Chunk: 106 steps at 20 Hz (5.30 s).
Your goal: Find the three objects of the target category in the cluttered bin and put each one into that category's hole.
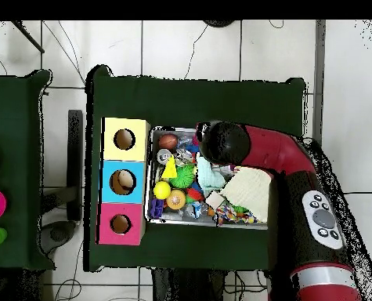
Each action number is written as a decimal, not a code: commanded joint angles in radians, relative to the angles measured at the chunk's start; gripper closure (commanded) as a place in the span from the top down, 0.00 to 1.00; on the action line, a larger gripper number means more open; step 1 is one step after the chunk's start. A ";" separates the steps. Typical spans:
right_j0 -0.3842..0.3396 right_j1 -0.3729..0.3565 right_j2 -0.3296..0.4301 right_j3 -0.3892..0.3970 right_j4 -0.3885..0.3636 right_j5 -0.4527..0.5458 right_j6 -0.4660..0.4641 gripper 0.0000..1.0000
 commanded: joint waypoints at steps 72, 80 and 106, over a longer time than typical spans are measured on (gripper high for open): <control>-0.063 0.052 0.073 0.248 -0.177 -0.052 -0.016 1.00; -0.076 0.061 0.056 0.288 -0.208 -0.083 -0.013 1.00; -0.073 0.140 0.059 0.254 -0.283 -0.159 0.016 0.00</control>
